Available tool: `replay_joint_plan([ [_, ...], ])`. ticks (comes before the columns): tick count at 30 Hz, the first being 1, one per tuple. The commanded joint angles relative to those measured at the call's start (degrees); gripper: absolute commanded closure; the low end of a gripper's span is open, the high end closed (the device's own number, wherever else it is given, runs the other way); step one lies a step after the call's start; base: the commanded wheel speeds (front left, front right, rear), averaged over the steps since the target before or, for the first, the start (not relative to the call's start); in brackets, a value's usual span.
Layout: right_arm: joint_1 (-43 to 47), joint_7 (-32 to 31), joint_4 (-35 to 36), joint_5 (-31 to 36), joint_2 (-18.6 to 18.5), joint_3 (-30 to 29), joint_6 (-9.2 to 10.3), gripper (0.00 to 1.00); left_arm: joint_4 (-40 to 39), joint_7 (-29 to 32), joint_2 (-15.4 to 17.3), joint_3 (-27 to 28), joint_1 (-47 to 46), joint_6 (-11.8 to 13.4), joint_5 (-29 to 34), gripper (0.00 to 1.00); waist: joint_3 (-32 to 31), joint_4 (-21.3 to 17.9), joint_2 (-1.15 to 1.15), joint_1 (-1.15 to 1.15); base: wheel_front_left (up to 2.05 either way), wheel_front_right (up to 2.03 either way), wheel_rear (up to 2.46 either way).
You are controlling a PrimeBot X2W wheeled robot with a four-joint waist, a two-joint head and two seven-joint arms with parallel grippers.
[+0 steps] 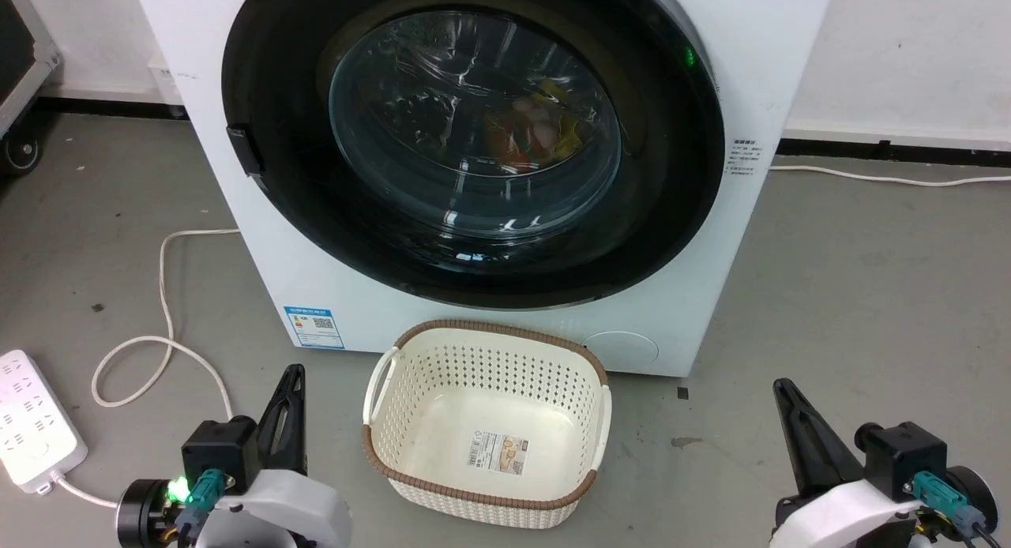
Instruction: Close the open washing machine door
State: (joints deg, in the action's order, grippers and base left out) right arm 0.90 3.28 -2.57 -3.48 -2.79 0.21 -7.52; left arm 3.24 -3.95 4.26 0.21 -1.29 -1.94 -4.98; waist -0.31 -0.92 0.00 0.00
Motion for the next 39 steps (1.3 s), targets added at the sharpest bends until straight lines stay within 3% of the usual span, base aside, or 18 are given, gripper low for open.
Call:
replay_joint_plan([
  [1, -0.65, -0.25, 0.62, 0.58, -0.07, -0.10, 0.02, 1.00, -0.43, 0.35, -0.32, -0.10, 0.67, 0.33, 0.77, 1.00, 0.01, 0.04, 0.00, 0.00, 0.00, 0.00, 0.00],
  [39, -0.90, -3.28, 2.57, 3.48, -0.09, -0.21, 0.03, 1.00, -3.24, 3.95, -1.38, -0.21, 1.29, 1.94, 4.98, 1.00, 0.31, 0.92, 0.00, 0.00, 0.00, 0.00, 0.00],
])
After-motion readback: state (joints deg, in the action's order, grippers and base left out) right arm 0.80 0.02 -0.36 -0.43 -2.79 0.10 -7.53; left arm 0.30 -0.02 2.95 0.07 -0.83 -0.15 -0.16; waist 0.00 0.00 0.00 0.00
